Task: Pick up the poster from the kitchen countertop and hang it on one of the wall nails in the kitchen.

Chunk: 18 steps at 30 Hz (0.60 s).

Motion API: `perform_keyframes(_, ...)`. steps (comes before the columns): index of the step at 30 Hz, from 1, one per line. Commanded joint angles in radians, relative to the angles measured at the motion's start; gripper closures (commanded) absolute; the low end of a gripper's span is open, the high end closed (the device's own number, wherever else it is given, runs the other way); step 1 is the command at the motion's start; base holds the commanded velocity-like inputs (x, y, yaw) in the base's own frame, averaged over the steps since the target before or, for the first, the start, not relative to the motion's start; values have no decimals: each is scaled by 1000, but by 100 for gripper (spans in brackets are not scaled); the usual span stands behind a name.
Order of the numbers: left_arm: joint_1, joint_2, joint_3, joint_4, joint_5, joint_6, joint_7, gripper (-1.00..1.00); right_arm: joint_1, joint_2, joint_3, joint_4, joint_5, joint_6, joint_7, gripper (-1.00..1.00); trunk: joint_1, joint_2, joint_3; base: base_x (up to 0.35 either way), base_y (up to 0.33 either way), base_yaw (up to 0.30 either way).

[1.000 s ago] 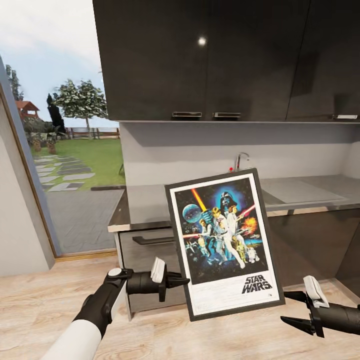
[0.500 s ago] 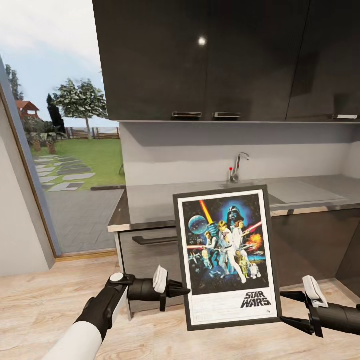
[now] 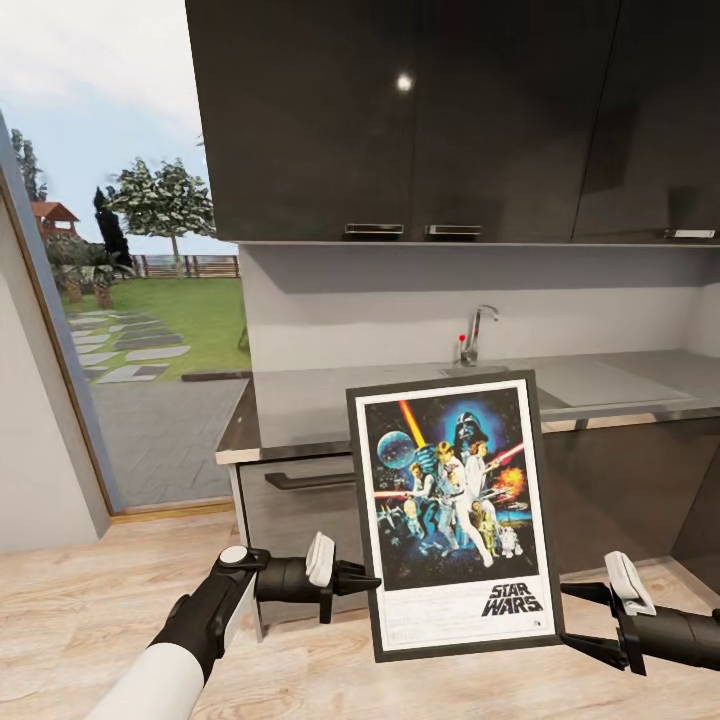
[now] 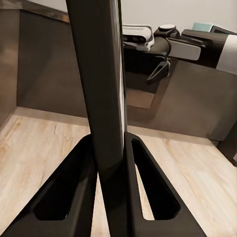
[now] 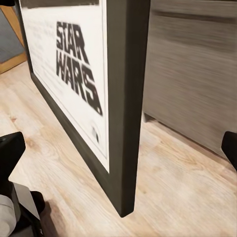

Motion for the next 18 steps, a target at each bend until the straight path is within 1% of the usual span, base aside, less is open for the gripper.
perform_keyframes(1, -1, 0, 1, -1, -5, 0, -3, 100, -1, 0, -1, 0, 2, 11, 4, -100, 0, -1, -1, 0, 0, 0)
perform_keyframes(18, -1, -6, -1, -1, -3, 0, -5, 100, -1, 1, -1, 0, 2, 10, 3, -100, 0, -1, -1, 0, 0, 0)
